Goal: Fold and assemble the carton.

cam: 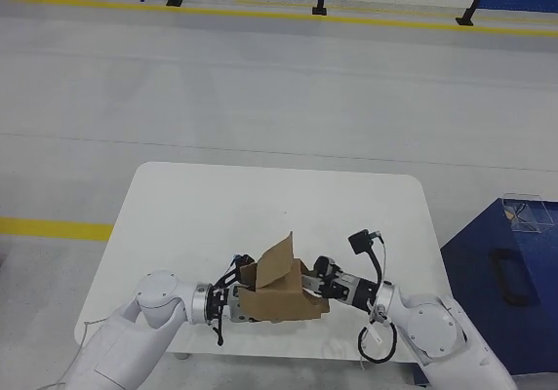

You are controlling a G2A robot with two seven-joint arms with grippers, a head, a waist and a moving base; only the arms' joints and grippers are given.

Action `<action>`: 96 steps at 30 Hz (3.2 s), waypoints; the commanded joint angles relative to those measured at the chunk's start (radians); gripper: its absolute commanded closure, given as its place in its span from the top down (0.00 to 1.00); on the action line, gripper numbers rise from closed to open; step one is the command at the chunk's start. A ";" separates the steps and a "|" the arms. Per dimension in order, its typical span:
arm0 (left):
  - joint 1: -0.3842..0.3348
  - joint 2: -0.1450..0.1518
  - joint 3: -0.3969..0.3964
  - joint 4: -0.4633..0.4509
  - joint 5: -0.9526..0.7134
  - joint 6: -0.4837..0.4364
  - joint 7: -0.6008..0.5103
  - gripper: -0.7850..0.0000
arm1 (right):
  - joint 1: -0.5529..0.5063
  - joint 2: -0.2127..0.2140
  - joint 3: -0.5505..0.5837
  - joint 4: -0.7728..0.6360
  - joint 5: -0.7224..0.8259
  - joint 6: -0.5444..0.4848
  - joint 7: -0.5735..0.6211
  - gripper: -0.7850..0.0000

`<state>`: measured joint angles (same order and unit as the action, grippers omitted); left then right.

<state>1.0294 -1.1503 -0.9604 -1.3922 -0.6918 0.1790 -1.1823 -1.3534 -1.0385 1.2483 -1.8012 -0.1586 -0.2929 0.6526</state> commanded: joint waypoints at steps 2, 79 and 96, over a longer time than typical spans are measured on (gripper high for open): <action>0.006 0.000 0.001 -0.005 -0.004 0.006 0.013 0.00 | 0.000 0.001 0.005 0.000 0.005 0.000 0.003 1.00; 0.159 -0.022 -0.092 -0.089 0.123 -0.296 0.347 0.00 | 0.089 -0.056 -0.145 -0.007 -0.760 0.312 -0.357 1.00; 0.141 -0.033 -0.089 -0.071 0.090 -0.247 0.375 0.00 | 0.052 -0.077 -0.183 -0.037 -0.873 0.359 -0.400 1.00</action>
<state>1.1708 -1.1828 -1.0487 -1.4632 -0.6009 -0.0703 -0.8081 -1.3016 -1.1140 1.0688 -1.8392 -1.0256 0.0613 0.2551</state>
